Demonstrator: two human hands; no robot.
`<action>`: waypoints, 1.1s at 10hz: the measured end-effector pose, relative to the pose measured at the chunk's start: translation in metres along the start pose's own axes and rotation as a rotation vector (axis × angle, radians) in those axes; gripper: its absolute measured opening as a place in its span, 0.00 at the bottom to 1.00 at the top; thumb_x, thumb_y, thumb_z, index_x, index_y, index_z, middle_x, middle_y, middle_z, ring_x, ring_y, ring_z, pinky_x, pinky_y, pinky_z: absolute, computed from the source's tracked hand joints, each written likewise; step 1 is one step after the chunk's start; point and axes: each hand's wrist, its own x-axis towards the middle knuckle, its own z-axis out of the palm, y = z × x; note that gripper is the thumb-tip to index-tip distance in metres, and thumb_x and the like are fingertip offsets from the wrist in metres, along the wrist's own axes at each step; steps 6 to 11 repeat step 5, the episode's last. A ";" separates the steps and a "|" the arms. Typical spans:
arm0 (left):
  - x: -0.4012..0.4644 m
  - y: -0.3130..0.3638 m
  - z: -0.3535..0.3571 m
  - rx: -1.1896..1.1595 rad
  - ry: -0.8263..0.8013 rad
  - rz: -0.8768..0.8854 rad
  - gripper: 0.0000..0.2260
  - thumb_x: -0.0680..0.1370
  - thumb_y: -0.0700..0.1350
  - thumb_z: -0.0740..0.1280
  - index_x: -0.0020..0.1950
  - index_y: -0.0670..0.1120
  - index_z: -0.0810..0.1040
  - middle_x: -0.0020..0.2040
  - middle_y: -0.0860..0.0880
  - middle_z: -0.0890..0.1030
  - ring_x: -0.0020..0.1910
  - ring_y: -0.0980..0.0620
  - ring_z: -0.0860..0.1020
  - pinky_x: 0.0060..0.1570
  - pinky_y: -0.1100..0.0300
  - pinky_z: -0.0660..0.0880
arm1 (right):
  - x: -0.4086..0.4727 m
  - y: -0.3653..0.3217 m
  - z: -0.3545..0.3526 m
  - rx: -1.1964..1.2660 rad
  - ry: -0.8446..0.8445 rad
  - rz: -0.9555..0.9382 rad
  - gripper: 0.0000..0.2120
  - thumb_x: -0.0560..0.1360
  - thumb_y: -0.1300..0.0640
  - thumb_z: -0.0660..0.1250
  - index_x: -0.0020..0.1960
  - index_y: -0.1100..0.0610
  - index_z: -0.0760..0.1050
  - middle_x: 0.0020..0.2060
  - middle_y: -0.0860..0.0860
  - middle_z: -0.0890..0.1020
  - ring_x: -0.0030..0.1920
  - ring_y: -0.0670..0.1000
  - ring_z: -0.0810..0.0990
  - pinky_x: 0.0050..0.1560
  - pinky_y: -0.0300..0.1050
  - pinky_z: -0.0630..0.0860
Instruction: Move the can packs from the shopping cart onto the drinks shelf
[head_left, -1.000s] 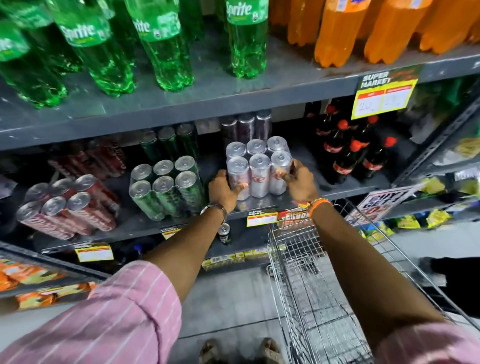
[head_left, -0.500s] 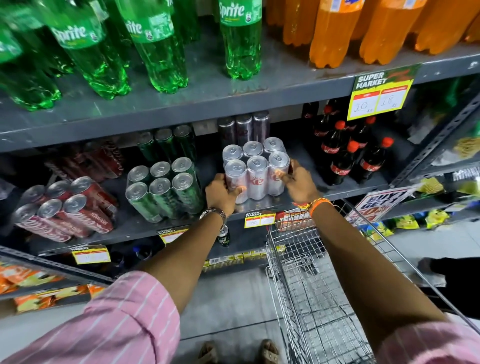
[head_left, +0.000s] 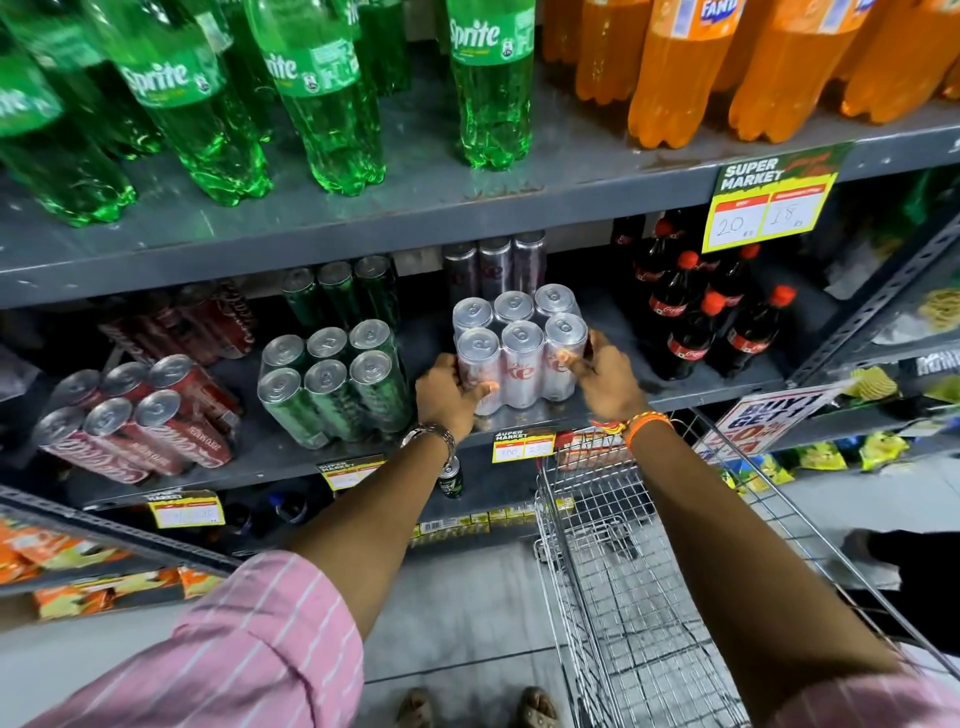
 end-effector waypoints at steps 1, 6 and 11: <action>-0.003 0.003 -0.001 0.011 0.005 -0.006 0.22 0.65 0.51 0.80 0.51 0.41 0.77 0.48 0.44 0.87 0.47 0.45 0.85 0.49 0.49 0.82 | -0.001 -0.004 -0.001 0.009 -0.021 0.032 0.21 0.78 0.57 0.66 0.68 0.63 0.69 0.64 0.59 0.80 0.66 0.59 0.77 0.63 0.43 0.70; -0.046 0.008 -0.039 0.166 0.088 0.317 0.29 0.75 0.46 0.69 0.75 0.45 0.68 0.71 0.43 0.75 0.71 0.43 0.71 0.71 0.52 0.68 | -0.016 -0.007 0.011 0.290 0.169 0.117 0.37 0.76 0.56 0.69 0.78 0.59 0.55 0.76 0.57 0.66 0.76 0.56 0.65 0.75 0.60 0.66; -0.046 0.008 -0.039 0.166 0.088 0.317 0.29 0.75 0.46 0.69 0.75 0.45 0.68 0.71 0.43 0.75 0.71 0.43 0.71 0.71 0.52 0.68 | -0.016 -0.007 0.011 0.290 0.169 0.117 0.37 0.76 0.56 0.69 0.78 0.59 0.55 0.76 0.57 0.66 0.76 0.56 0.65 0.75 0.60 0.66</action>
